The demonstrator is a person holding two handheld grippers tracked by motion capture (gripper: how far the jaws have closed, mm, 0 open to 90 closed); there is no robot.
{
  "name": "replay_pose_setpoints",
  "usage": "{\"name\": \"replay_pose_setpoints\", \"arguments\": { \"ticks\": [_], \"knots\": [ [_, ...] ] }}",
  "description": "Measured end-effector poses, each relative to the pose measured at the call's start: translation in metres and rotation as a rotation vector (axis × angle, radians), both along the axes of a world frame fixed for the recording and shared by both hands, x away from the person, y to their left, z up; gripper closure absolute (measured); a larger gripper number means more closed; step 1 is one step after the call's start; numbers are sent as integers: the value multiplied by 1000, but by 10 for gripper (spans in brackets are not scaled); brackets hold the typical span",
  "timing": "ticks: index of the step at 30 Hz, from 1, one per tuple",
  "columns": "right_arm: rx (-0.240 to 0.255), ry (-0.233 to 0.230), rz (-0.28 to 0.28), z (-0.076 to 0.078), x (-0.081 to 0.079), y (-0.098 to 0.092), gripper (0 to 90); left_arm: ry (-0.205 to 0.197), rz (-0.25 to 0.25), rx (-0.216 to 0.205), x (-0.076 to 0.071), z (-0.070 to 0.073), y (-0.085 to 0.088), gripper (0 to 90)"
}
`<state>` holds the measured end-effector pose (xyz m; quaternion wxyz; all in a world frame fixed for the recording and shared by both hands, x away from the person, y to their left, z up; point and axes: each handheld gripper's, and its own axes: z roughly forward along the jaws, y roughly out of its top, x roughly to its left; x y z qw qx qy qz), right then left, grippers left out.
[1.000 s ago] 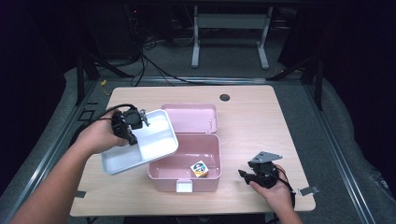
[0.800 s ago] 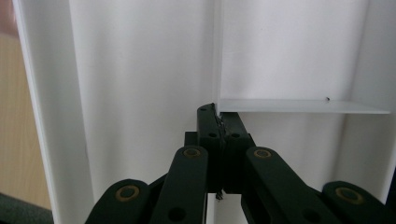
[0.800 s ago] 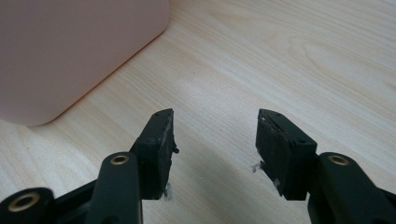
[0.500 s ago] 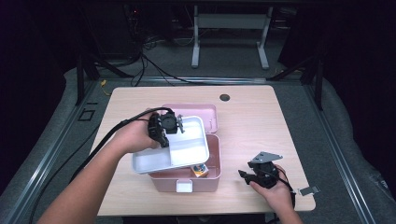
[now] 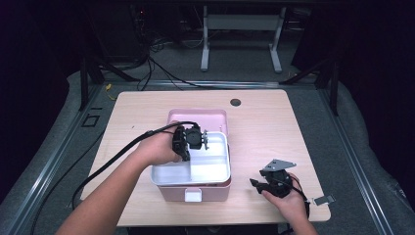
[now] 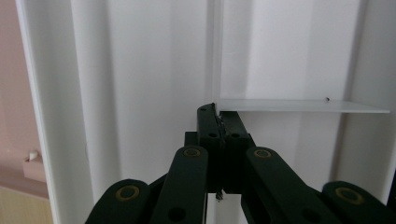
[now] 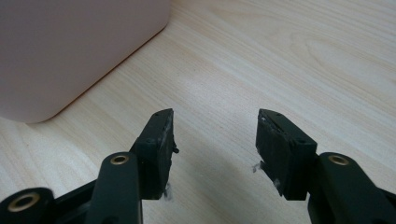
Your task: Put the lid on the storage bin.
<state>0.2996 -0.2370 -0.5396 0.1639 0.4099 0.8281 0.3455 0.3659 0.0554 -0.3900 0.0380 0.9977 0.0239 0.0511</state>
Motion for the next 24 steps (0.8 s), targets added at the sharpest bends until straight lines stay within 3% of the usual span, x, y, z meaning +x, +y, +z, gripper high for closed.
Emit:
{"name": "replay_pose_setpoints", "arguments": {
  "ticks": [13, 20, 24],
  "knots": [
    [-8, 14, 5, 0, 0, 0, 467, 19, -21, 2, 0, -17, -9, 889],
    [3, 1, 2, 0, 0, 0, 467, 27, 3, -52, 1, -23, -1, 878],
    [-1, 4, 0, -1, 0, 1, 466, 22, 23, -109, 0, -27, 7, 854]
  ]
}}
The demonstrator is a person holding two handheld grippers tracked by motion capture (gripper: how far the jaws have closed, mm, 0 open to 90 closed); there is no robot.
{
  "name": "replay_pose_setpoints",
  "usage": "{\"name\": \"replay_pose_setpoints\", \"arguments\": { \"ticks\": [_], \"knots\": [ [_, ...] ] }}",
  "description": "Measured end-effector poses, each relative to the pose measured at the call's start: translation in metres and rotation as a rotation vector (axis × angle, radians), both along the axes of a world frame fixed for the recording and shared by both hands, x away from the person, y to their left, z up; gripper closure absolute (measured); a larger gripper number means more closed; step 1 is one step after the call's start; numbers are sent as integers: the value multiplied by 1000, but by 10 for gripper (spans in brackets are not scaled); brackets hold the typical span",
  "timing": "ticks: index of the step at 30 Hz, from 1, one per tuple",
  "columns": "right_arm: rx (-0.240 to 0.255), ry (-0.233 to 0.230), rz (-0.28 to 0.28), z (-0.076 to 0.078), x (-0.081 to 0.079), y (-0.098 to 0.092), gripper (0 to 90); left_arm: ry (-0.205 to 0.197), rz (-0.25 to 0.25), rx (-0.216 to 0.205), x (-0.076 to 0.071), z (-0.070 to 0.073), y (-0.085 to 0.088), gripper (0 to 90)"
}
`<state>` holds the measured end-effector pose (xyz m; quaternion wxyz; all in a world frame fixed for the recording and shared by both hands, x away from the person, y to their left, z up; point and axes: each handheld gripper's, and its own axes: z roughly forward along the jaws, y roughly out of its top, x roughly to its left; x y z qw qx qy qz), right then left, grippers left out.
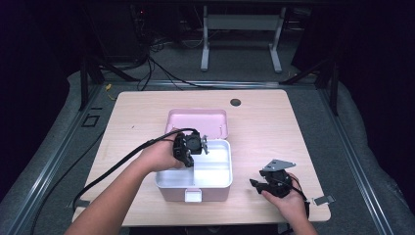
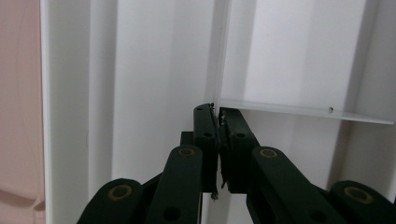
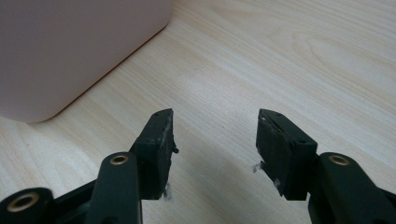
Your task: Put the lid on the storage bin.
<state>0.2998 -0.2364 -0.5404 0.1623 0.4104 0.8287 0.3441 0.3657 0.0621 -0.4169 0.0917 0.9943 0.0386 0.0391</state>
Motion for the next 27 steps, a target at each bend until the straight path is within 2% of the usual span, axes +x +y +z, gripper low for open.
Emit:
{"name": "replay_pose_setpoints", "arguments": {
  "ticks": [4, 8, 13, 16, 18, 22, 27],
  "knots": [
    [-2, 3, 5, -1, 0, 0, 463, 0, 55, -18, -1, -2, 10, 804],
    [-2, 4, 0, -1, 1, 0, 461, 30, 147, -77, -1, -3, 24, 761],
    [-2, 5, -7, -3, 3, 0, 455, 37, 243, -138, -3, -3, 45, 752],
    [-18, 19, 2, -4, 5, 1, 452, 33, 258, -134, -3, -7, 52, 747],
    [-14, 21, -5, -5, 6, 2, 451, 35, 264, -153, -3, -8, 55, 745],
    [23, 24, -14, 0, 10, 3, 449, 22, 262, -152, -6, -8, 54, 750],
    [56, 2, -40, 10, 21, 5, 443, 1, 269, -154, -9, -9, 54, 756]
  ]
}}
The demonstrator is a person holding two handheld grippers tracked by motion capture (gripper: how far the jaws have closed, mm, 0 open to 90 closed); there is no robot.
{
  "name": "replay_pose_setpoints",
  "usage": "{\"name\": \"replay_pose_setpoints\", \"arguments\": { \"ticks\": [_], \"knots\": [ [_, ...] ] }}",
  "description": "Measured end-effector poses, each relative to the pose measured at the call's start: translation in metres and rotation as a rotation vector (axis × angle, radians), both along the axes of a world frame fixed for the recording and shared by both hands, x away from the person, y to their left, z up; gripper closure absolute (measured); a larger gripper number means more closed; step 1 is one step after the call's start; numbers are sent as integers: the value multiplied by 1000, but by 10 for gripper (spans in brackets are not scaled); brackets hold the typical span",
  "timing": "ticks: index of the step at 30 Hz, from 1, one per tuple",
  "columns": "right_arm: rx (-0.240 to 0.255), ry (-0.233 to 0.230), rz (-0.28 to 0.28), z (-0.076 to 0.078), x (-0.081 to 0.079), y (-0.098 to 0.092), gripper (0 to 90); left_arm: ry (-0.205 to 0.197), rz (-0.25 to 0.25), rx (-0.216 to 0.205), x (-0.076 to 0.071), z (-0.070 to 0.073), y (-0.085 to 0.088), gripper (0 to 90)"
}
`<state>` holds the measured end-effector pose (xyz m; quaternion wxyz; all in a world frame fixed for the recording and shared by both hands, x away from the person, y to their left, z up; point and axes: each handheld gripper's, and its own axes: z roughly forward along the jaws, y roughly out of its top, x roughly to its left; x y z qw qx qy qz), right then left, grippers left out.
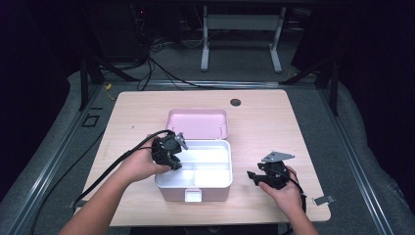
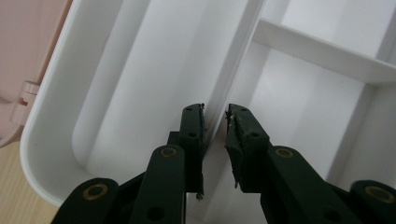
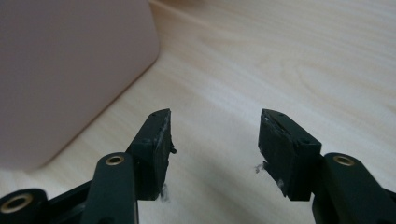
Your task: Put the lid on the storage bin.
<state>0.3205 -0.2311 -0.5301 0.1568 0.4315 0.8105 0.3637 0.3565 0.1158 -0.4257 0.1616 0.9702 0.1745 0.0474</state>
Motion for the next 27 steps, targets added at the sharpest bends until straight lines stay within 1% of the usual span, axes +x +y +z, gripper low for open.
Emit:
{"name": "replay_pose_setpoints", "arguments": {
  "ticks": [1, 2, 3, 4, 6, 10, 11, 13, 14, 17, 18, 22, 24, 26, 27],
  "knots": [
    [2, -3, -7, 3, 2, 1, 443, 3, 2, -4, 0, 0, 1, 756],
    [25, 2, 1, 6, 5, 2, 442, 7, 5, -13, 1, 0, 2, 756],
    [29, 7, 10, 9, 9, 3, 439, 10, 5, -23, 2, -1, 3, 757],
    [18, 3, 12, 13, 12, 6, 436, 13, 6, -32, 2, -1, 4, 758],
    [-1, -3, 15, 20, 18, 11, 417, 10, 2, -34, 2, -1, 4, 759],
    [-19, -21, 35, 39, 29, 25, 390, 7, 3, -33, 2, -1, 4, 759],
    [-22, -34, 41, 45, 32, 29, 390, 7, 4, -33, 1, -1, 4, 759],
    [-23, -56, 47, 55, 37, 35, 390, 4, 7, -32, 1, -1, 4, 759],
    [-15, -65, 51, 60, 39, 37, 390, 3, 7, -30, 1, -1, 3, 759],
    [-11, -81, 57, 70, 46, 43, 390, 1, 10, -30, 0, -1, 3, 759],
    [-18, -75, 58, 73, 48, 44, 390, 1, 11, -30, 0, -1, 3, 759],
    [2, -67, 51, 77, 58, 48, 394, -1, 16, -29, 0, -1, 3, 759],
    [16, -58, 49, 78, 64, 50, 421, -2, 17, -28, -1, -1, 3, 759],
    [18, -55, 21, 79, 69, 52, 446, -3, 18, -23, -1, -1, 2, 759],
    [26, -48, 18, 80, 72, 54, 453, -6, 16, -21, -1, -1, 2, 759]
  ]
}}
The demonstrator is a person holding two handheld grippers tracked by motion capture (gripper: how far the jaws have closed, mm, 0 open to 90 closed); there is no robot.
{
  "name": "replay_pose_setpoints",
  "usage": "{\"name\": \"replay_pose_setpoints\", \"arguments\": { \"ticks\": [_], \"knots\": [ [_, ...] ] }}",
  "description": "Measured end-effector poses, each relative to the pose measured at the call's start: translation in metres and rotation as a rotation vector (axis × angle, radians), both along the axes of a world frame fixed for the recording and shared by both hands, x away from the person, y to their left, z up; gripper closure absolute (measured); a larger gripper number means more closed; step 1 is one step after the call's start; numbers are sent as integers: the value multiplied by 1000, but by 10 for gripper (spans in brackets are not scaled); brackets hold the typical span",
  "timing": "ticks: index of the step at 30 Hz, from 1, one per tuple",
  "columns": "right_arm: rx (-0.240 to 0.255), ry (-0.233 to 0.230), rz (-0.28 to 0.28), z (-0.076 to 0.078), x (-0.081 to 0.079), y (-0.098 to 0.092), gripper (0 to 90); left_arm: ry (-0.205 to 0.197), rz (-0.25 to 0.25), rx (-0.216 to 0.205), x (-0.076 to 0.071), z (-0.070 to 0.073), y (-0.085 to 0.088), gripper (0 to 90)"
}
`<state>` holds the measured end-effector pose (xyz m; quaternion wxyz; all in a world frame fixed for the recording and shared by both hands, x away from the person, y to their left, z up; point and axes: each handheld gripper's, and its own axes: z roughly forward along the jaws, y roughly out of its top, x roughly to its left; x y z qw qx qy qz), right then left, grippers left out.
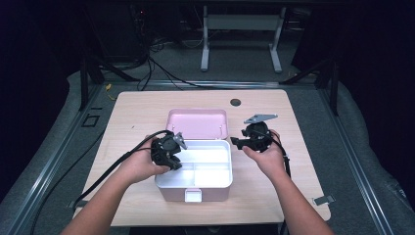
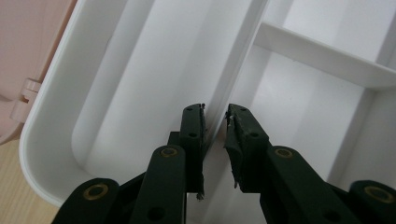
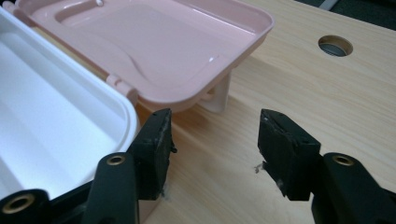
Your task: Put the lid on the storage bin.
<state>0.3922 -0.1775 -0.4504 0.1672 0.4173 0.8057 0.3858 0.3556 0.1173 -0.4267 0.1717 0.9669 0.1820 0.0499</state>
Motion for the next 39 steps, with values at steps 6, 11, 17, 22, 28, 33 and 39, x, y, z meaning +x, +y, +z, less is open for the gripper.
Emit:
{"name": "replay_pose_setpoints", "arguments": {
  "ticks": [6, 11, 17, 22, 28, 33, 39],
  "knots": [
    [-3, 1, -30, 9, 21, 12, 470, 2, -1, 13, 0, 1, -2, 760],
    [-29, -13, -93, 6, 38, 27, 489, 5, -1, 12, 1, 1, -1, 760],
    [-43, 4, -143, 4, 58, 40, 561, 10, 5, 13, 1, 1, -2, 761],
    [-64, 56, -170, 1, 77, 51, 637, 16, 6, 25, 2, 1, -4, 761],
    [-43, 107, -241, -7, 92, 58, 653, 11, 10, 24, 1, 1, -4, 762],
    [-48, 164, -298, -15, 97, 58, 671, 9, 10, 23, 1, 1, -3, 762],
    [-12, 199, -294, -20, 98, 56, 735, 13, 11, 22, 1, 1, -3, 763]
  ]
}}
